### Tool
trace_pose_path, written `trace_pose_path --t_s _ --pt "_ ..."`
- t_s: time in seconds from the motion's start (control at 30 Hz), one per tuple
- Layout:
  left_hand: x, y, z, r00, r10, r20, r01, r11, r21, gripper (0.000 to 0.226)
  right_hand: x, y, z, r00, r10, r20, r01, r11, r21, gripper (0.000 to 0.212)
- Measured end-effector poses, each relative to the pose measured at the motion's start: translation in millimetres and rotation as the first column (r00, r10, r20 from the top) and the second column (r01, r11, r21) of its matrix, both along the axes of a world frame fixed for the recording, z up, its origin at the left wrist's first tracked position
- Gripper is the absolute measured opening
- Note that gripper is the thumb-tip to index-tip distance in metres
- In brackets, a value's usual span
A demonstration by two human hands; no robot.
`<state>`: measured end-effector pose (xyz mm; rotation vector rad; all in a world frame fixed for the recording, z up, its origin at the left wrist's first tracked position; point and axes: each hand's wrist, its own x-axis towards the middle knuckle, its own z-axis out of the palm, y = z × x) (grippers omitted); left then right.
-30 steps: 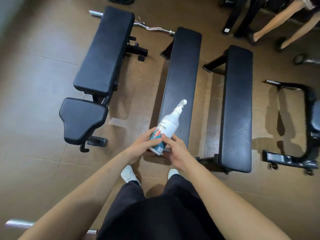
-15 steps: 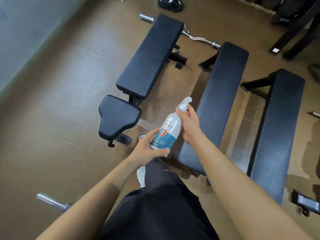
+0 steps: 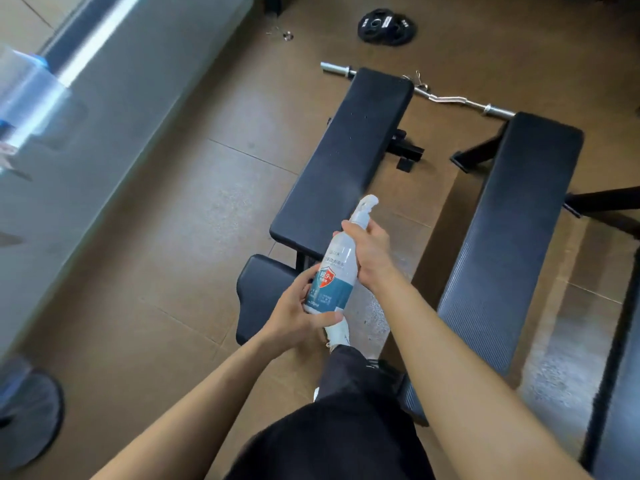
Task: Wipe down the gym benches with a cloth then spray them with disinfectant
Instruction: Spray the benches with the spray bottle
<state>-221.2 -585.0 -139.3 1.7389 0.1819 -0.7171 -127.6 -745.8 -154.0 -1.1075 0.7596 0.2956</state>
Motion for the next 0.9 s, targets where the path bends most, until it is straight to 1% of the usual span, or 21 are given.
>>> trace_pose_path --t_s 0.07,0.13,0.2,0.37,0.47,0.53,0.6,0.7,0.83,0.9 --pt "27.2 1.4 -2.1 1.000 0.010 0.002 -0.010 1.000 0.002 0.087 27.9 0.8 1.0 1.000 0.010 -0.002 -0.010 1.000 -0.008 0.028" --pt "49.0 -0.1 -4.8 1.000 0.022 -0.004 -0.022 1.000 0.004 0.085 51.7 -1.7 -1.5 1.000 0.024 0.017 -0.024 0.999 -0.023 0.022" --pt "66.4 -3.5 -7.7 0.999 0.052 -0.012 -0.052 0.999 0.008 0.084 71.5 -4.3 -6.1 0.999 0.038 0.038 -0.035 0.997 -0.071 0.021" --pt "98.2 -15.6 -17.7 0.996 0.086 -0.007 -0.086 0.996 0.026 0.073 106.2 -6.1 -17.5 0.998 0.036 0.045 -0.029 0.986 -0.165 0.033" --pt "116.6 -16.2 -22.7 0.997 0.070 -0.027 -0.068 0.997 0.043 0.076 120.5 -7.5 -22.9 0.999 0.021 0.032 -0.014 0.981 -0.196 0.035" --pt "128.1 -14.6 -26.1 0.998 0.040 -0.045 -0.038 0.998 0.047 0.082 128.6 -8.1 -25.2 0.999 0.024 0.045 -0.014 0.976 -0.216 0.043" --pt "137.8 -15.0 -27.1 0.998 0.018 -0.062 -0.015 0.999 0.051 0.086 135.3 -9.6 -27.7 0.996 0.057 0.062 -0.038 0.961 -0.273 0.049" --pt "149.6 -20.3 -26.7 0.998 -0.012 -0.064 0.016 0.998 0.062 0.088 145.1 -15.5 -31.0 0.991 0.083 0.100 -0.049 0.951 -0.305 0.041" --pt "161.6 -22.5 -30.7 0.996 -0.063 -0.063 0.068 0.994 0.083 0.089 156.9 -20.5 -40.6 0.998 0.029 0.064 -0.009 0.959 -0.282 0.035" --pt "167.5 -21.2 -32.0 0.994 -0.085 -0.065 0.091 0.991 0.098 0.086 159.6 -19.9 -43.1 0.999 -0.001 0.037 0.010 0.965 -0.261 0.029"
